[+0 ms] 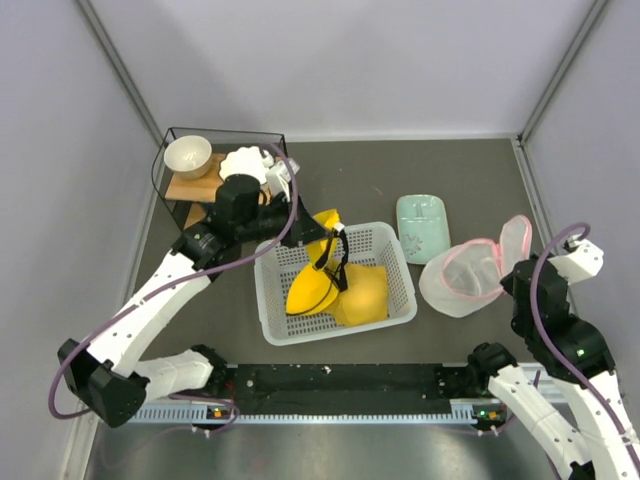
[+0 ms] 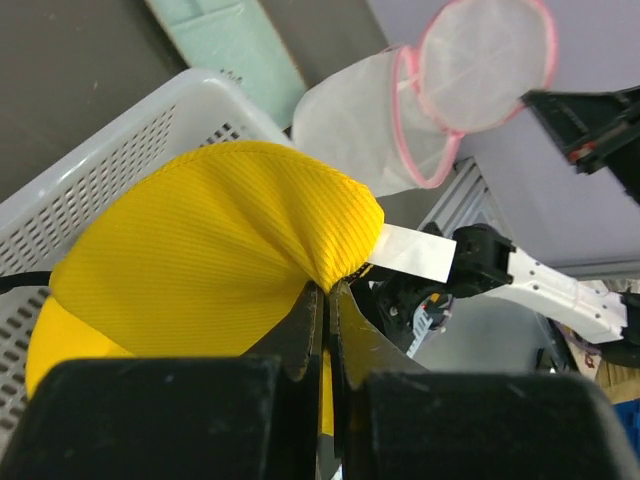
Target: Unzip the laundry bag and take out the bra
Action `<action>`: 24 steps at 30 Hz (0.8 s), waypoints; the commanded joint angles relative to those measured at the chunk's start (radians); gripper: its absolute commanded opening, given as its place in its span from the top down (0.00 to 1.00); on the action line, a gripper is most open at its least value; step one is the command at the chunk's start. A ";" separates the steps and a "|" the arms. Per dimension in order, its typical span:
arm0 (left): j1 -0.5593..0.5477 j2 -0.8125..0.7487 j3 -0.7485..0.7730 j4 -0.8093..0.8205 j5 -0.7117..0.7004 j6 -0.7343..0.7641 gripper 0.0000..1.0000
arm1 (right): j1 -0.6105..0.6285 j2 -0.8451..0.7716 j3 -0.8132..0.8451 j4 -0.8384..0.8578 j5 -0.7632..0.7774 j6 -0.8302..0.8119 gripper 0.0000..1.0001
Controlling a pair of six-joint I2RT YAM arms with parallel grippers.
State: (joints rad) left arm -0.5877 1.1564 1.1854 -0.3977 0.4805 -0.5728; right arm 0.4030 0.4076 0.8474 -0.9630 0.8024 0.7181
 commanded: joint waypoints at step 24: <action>0.101 -0.083 -0.029 -0.130 -0.158 0.231 0.01 | -0.314 0.519 0.484 0.662 -0.056 -0.510 1.00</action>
State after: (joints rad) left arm -0.5014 1.1229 1.1069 -0.5282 0.4118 -0.3775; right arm 0.2306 0.8154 1.2217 -0.4393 0.9157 0.2272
